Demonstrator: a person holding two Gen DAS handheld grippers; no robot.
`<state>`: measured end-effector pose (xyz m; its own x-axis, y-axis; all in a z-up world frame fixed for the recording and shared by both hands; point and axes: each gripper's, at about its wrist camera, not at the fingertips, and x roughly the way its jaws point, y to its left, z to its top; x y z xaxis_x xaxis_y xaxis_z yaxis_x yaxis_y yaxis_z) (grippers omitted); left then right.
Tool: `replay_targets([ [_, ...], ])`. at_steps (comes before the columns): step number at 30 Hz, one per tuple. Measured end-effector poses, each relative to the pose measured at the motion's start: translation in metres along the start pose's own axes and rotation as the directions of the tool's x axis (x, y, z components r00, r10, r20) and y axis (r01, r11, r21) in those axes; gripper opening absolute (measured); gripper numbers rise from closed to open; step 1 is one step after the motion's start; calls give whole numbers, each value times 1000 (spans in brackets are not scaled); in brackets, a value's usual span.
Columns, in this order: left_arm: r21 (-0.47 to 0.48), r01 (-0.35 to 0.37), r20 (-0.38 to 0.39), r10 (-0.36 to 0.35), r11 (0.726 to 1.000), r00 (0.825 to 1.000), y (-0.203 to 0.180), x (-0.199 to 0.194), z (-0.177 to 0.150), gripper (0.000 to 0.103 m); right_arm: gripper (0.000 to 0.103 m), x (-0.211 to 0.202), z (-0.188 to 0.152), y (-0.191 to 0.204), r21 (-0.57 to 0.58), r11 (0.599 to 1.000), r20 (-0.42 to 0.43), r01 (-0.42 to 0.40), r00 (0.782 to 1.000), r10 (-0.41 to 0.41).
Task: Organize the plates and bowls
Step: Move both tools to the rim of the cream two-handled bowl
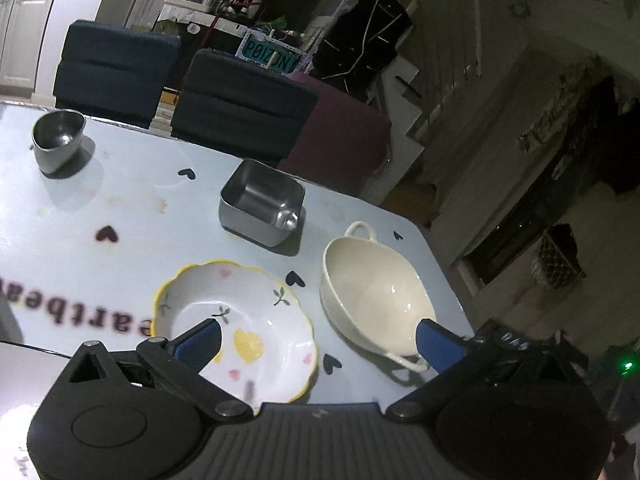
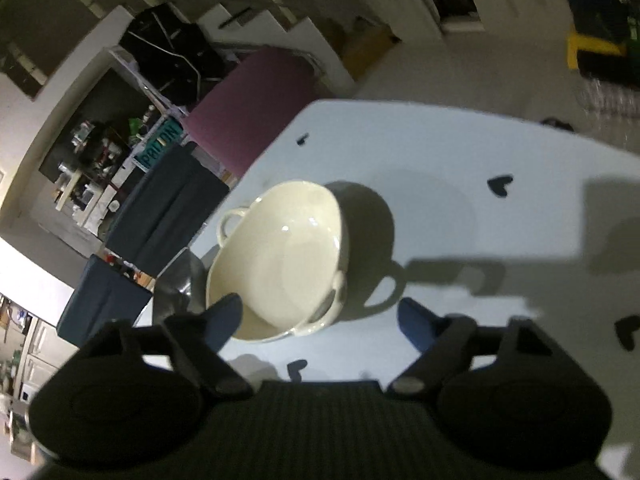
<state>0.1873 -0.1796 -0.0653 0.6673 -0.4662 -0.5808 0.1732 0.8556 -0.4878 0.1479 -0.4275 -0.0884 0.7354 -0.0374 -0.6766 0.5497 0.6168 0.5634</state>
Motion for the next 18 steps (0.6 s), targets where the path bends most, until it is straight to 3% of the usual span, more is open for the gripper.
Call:
replay_targets([
  [8,-56,39,5,-39,998,999,10,10,6,81,41,31,-1,3,87,996,-70,13,998,-7],
  [10,-56,45,3,-45,997,999,11,11,6,77,23,34,-2,4,100,995,-81,25,997,-17],
  [12,-54,54,-4,-54,997,999,11,12,6,73,21,34,-2,5,89,995,-81,38,996,-31],
  [18,13,81,-46,-80,997,996,0,23,4,62,14,24,1,25,-83,989,-69,124,989,-130],
])
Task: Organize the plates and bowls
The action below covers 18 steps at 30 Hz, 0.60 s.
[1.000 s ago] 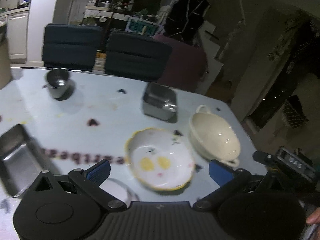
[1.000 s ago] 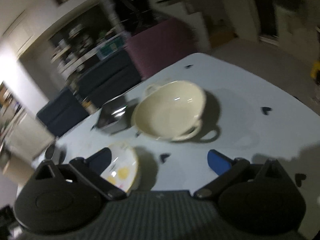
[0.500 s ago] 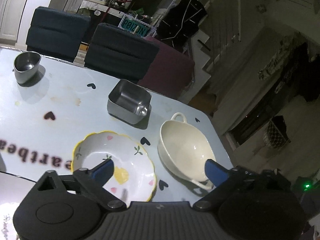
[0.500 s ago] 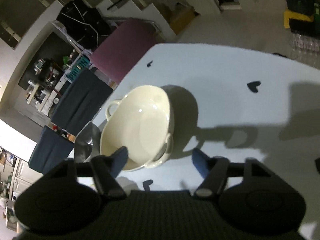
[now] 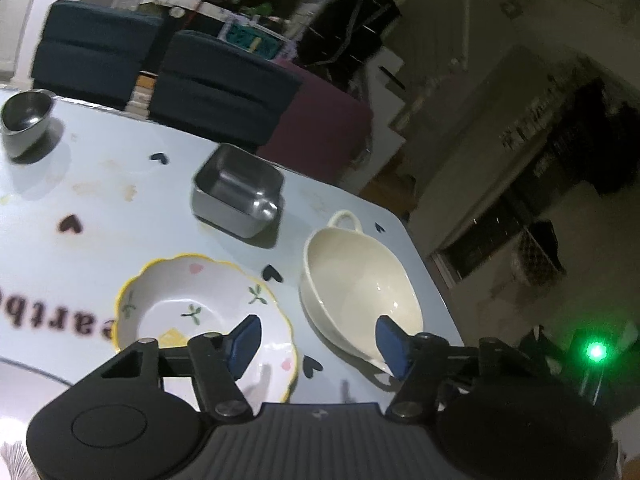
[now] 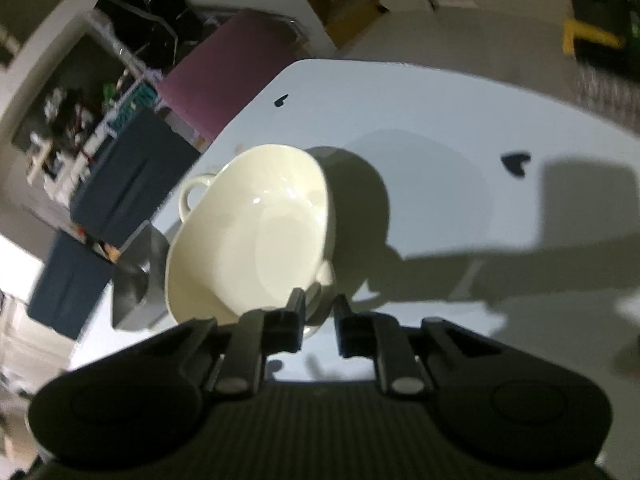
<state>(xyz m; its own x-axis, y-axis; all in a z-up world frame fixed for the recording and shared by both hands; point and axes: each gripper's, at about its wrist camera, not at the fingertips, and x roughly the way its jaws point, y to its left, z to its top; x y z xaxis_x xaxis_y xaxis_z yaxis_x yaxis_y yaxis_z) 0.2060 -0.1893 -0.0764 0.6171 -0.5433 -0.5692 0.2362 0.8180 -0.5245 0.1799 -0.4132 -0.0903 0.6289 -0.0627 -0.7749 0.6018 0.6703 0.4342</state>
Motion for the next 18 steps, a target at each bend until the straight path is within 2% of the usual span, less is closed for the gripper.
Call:
replay_targets([
  [7,156,27,-23,-24,987,999,-18,31,17,49,8,-8,14,-14,-22,998,74,51,996,-49],
  [11,186,23,-43,-16,982,999,-21,58,29,43,10,-5,27,-26,-7,999,117,50,992,-49],
  [15,223,-12,-67,28,975,997,-23,89,39,39,12,6,41,-33,28,999,157,21,987,-26],
  [16,230,-17,-76,35,973,996,-23,96,42,37,0,9,42,-34,48,999,174,13,984,-21],
  [17,235,-18,-85,39,972,996,-23,101,44,36,0,9,43,-36,75,997,212,2,977,-18],
  [18,246,-16,-93,40,969,995,-24,109,46,35,0,10,47,-39,99,995,214,-10,977,-12],
])
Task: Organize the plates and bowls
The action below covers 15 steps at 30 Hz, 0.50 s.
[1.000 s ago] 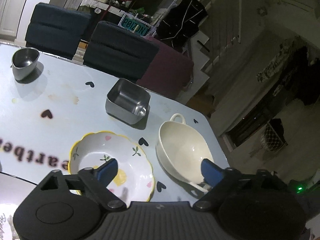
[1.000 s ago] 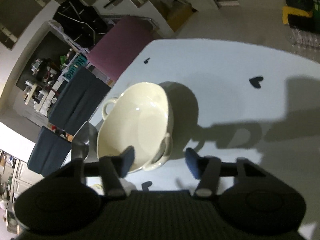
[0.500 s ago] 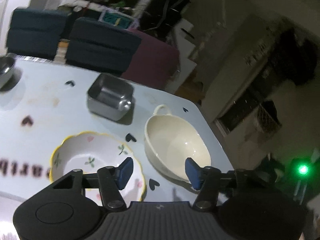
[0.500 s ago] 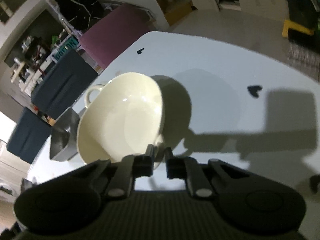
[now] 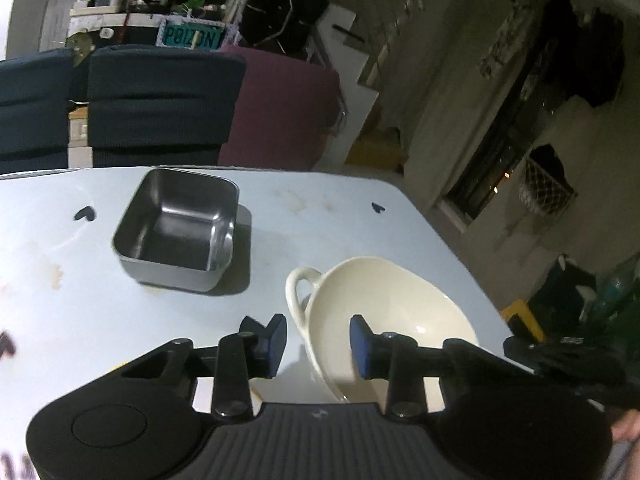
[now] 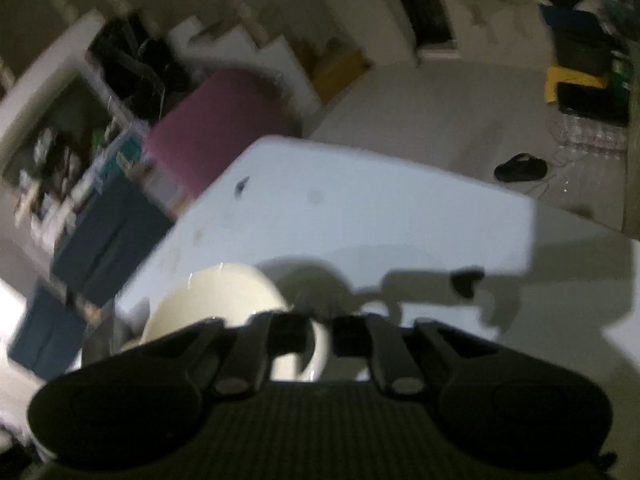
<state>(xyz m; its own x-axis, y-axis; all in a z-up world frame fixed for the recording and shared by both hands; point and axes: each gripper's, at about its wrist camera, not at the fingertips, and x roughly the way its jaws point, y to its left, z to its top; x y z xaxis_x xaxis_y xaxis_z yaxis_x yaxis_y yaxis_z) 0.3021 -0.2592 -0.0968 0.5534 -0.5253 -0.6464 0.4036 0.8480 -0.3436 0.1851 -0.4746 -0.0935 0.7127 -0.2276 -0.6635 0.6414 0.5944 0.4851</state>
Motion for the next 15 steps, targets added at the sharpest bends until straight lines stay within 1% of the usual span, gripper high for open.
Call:
replay_targets([
  [2,37,-16,-16,17,999,1000,-2,12,6,35,0,3,1,-7,57,998,-25,-32,999,34],
  [4,72,-41,-24,43,997,999,-4,24,10,35,1,5,1,-9,89,996,-53,-15,998,20],
  [5,85,-46,-23,49,995,999,-5,29,13,35,1,5,0,-9,95,995,-67,-16,998,22],
  [6,96,-52,-24,55,994,998,-6,33,15,35,6,7,-1,-7,100,995,-80,-17,996,25],
  [8,127,-70,-36,75,990,997,-10,43,18,32,8,4,-3,-7,109,994,-94,-11,995,21],
  [9,149,-89,-37,96,985,995,-12,47,19,31,9,3,-3,-7,108,994,-100,-10,995,21],
  [11,178,-102,-42,111,979,993,-14,53,20,30,12,-2,-3,-7,112,993,-105,-21,994,33],
  [14,202,-138,-48,150,970,988,-11,59,19,28,23,-9,4,-9,98,994,-119,-42,991,53],
  [15,204,-153,-43,165,967,985,-9,59,20,28,31,-8,6,-10,92,995,-123,-45,991,56],
])
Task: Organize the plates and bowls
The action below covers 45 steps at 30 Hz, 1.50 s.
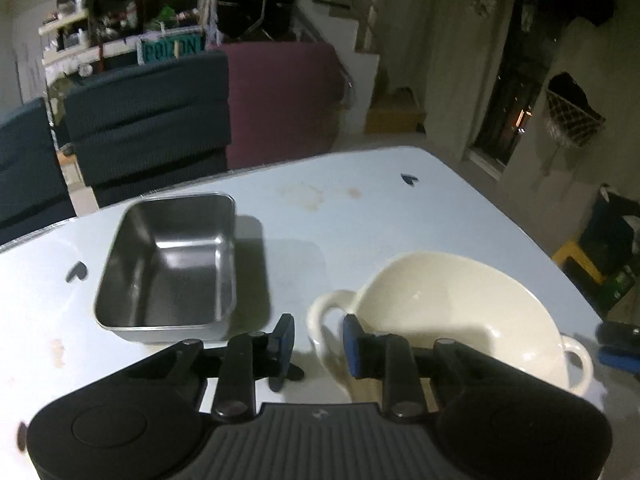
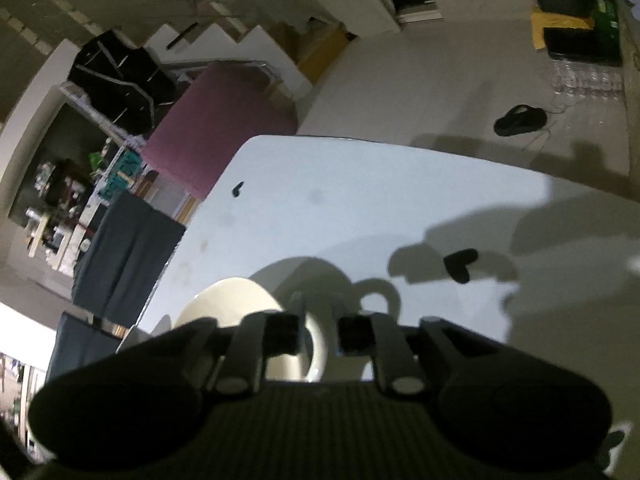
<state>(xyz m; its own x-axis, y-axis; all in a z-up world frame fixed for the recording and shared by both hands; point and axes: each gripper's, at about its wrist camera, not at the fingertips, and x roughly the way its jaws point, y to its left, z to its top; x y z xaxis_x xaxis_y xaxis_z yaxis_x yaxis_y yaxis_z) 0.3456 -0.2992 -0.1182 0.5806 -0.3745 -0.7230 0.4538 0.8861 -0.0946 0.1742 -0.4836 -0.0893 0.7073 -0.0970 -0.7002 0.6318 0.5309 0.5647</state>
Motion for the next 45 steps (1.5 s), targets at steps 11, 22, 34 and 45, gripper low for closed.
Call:
replay_targets([
  [11,-15,10,-29,-10,1000,1000,13,-9,-7,31,33,24,-2,3,-77,997,-53,30,998,-34],
  [22,-114,189,-82,-198,975,977,24,4,1,45,54,26,4,12,-147,989,-31,-32,999,28],
  [34,-114,184,-104,-196,976,975,30,20,3,25,40,35,2,18,-230,973,-59,-32,998,19],
  [45,-80,216,-141,-225,973,964,34,26,10,25,31,40,2,20,-274,962,-68,-5,998,-14],
])
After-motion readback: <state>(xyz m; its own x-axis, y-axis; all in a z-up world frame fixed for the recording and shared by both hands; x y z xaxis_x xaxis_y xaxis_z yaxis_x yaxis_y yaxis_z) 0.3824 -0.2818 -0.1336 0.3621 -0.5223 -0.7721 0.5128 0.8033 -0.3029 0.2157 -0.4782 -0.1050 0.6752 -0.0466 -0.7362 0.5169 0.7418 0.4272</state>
